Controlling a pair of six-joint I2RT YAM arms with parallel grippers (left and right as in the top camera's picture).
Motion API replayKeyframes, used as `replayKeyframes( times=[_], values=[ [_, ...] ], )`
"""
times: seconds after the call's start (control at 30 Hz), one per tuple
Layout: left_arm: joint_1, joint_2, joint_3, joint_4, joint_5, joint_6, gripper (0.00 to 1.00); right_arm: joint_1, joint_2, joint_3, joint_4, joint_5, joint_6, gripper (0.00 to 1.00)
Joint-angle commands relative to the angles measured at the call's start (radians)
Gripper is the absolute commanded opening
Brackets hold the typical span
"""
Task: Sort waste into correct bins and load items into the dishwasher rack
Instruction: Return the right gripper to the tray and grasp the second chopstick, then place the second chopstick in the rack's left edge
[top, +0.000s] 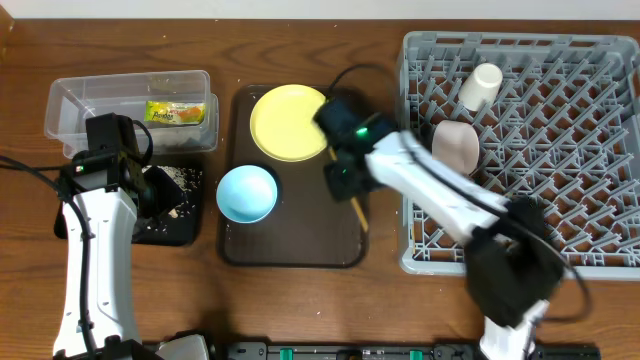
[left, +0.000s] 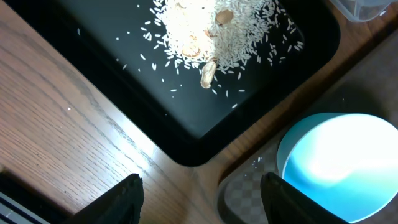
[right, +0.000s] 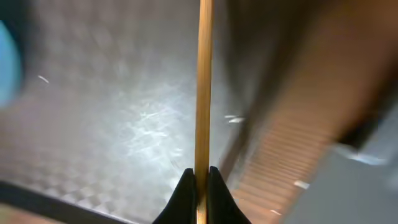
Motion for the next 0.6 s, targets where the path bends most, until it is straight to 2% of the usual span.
replayKeyframes(
  times=[0.0,0.17,0.3,0.57],
  values=[
    [0.003,0.002,-0.005,-0.003,-0.002,-0.002,0.64,-0.060,-0.113,0.012,-0.016,0.088,0.003,0.01],
    [0.003,0.002,-0.005,-0.003,-0.002,-0.002,0.63,-0.146,-0.156,0.012,-0.088,0.186,0.021,0.01],
    [0.003,0.002,-0.005,-0.003,-0.002,-0.002,0.63,-0.212,-0.148,0.006,-0.142,0.194,0.044,0.01],
    [0.003,0.002,-0.005,-0.003,-0.002,-0.002,0.64,-0.236,-0.148,-0.068,-0.137,0.188,0.071,0.01]
  ],
)
